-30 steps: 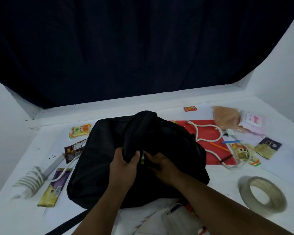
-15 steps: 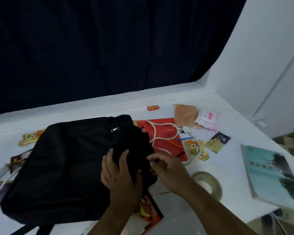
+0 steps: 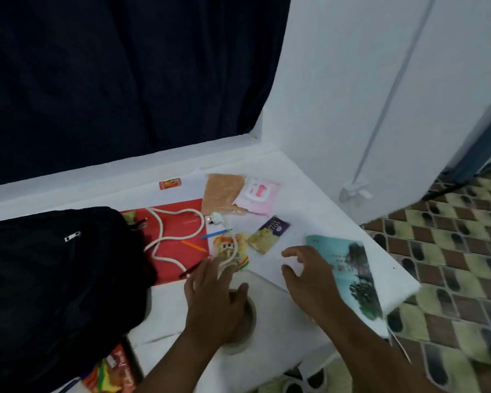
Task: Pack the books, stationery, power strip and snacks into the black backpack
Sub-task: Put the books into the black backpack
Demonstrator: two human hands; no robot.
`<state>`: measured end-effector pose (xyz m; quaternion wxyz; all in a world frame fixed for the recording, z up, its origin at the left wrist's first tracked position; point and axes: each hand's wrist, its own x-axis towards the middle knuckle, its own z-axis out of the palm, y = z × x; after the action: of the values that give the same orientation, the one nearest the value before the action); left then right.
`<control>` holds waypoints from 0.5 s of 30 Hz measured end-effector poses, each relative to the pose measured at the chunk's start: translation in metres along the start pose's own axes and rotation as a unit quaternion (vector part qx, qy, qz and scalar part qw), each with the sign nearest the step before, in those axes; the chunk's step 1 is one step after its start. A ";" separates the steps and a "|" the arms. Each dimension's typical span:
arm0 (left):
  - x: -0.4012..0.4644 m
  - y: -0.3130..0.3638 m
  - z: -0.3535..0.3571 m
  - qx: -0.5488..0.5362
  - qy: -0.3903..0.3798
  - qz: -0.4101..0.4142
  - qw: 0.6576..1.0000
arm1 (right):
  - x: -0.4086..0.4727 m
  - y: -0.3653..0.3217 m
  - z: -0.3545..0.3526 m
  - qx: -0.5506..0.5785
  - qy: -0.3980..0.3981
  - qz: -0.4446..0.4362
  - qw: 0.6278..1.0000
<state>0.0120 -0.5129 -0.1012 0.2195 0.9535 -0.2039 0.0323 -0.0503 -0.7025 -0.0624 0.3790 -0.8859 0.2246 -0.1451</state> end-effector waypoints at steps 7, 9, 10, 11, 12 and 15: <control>0.011 0.032 0.012 0.043 -0.054 -0.053 0.996 | 0.002 0.059 -0.042 -0.173 -0.001 0.189 0.966; 0.011 0.032 0.013 0.041 -0.049 -0.050 0.997 | 0.000 0.066 -0.047 -0.160 -0.008 0.209 0.965; 0.010 0.032 0.012 0.041 -0.044 -0.045 0.997 | 0.002 0.071 -0.048 -0.144 -0.001 0.211 0.967; 0.010 0.032 0.013 0.043 -0.043 -0.044 0.997 | 0.003 0.072 -0.051 -0.124 0.009 0.212 0.969; 0.010 0.031 0.013 0.043 -0.043 -0.044 0.997 | 0.005 0.073 -0.053 -0.096 0.020 0.214 0.972; 0.010 0.032 0.013 0.041 -0.041 -0.045 0.997 | 0.008 0.079 -0.060 0.020 0.071 0.226 0.971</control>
<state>0.0076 -0.5484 -0.0983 0.1728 0.9704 -0.1684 -0.0087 -0.0922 -0.7916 -0.0797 0.4029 -0.7916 0.4427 -0.1227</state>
